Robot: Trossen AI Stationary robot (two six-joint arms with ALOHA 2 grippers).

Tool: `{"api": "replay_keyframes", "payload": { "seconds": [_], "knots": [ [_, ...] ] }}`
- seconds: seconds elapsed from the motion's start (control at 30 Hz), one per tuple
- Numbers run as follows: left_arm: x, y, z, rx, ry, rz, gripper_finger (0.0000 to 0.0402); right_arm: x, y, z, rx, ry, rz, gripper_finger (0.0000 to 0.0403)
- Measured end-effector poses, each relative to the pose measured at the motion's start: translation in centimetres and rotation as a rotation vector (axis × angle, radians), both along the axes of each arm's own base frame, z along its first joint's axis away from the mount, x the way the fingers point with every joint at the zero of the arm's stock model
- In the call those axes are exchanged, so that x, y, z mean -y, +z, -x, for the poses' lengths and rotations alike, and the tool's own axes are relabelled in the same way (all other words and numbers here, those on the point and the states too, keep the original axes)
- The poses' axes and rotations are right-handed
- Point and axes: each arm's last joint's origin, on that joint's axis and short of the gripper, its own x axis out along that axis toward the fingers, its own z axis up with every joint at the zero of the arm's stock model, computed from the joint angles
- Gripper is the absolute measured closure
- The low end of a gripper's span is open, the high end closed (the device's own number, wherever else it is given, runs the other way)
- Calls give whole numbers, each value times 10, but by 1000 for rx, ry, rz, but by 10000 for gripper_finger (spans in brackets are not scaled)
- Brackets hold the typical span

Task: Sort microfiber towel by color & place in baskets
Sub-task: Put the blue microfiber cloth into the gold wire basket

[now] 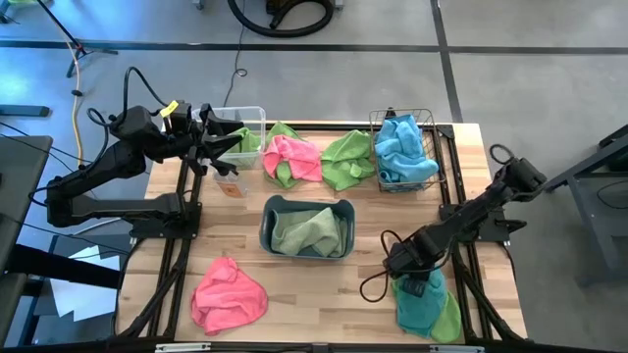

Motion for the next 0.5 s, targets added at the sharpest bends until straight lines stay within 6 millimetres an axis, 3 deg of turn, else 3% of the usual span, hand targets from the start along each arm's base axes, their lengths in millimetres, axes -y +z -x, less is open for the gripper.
{"api": "replay_keyframes", "payload": {
  "seconds": [0.23, 0.5],
  "knots": [
    [0, 0, 0, 0, 0, 0, 212, 16, 84, 15, 133, 104, 49, 400],
    [0, 1, 0, 7, -1, 1, 212, 50, 173, 44, 437, 36, 150, 401]
  ]
}}
